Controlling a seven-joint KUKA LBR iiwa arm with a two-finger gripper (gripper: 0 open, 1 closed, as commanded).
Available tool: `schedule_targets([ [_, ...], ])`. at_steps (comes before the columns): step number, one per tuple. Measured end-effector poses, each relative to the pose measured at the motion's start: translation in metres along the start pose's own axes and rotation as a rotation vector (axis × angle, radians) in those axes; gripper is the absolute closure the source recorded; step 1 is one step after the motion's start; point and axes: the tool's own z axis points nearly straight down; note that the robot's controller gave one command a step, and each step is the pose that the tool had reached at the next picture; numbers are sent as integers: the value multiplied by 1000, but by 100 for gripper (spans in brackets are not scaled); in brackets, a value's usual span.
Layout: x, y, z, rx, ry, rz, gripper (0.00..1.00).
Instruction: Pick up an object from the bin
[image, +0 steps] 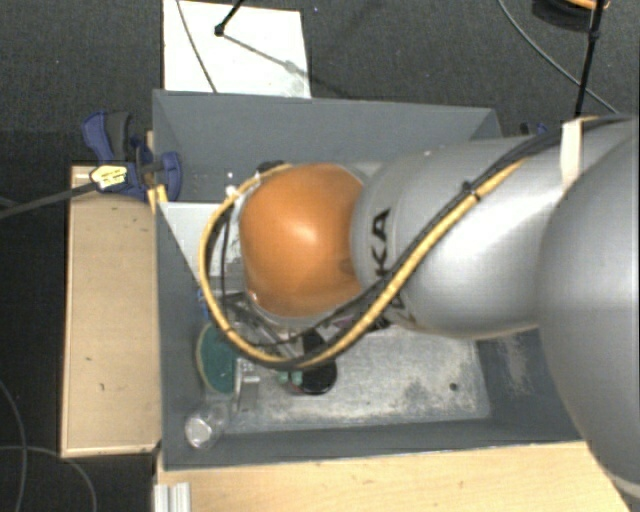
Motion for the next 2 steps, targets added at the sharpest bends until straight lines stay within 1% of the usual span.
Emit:
schedule_targets([
  [1,-53,0,124,-4,-21,-564,0],
  [2,-76,-12,124,-1,-18,-983,0],
])
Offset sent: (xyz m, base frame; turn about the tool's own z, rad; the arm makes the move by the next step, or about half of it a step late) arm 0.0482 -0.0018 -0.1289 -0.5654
